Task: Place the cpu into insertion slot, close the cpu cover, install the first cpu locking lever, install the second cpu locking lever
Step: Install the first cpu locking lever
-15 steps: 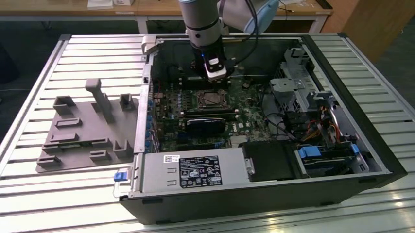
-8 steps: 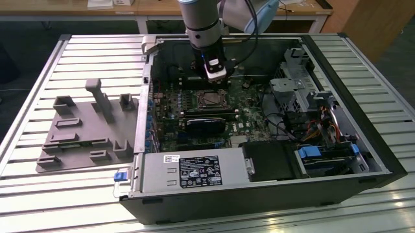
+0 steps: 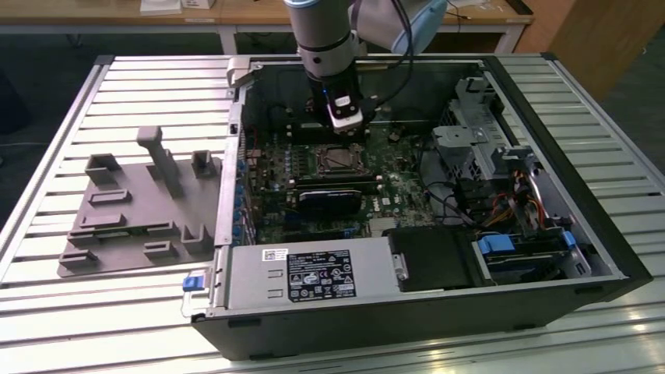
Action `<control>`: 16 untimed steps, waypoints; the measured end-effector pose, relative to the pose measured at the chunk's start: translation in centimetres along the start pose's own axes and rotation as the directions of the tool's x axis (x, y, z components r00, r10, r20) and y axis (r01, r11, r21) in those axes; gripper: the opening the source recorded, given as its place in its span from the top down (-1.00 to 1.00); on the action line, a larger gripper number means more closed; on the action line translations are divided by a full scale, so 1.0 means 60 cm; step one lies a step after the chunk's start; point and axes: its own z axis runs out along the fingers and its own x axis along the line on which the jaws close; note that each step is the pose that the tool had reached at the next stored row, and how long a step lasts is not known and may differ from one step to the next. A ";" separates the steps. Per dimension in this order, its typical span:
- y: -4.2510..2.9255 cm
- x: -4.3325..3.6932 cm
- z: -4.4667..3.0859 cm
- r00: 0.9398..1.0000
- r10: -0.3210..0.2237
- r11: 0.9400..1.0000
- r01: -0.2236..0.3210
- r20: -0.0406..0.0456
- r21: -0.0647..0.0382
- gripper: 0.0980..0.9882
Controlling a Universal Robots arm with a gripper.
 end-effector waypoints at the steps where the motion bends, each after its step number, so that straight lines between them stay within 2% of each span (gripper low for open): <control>1: 0.000 0.000 0.000 1.000 0.000 1.000 0.000 0.000 0.000 0.99; 16: -0.006 -0.002 0.002 1.000 0.003 1.000 -0.003 -0.004 -0.008 0.99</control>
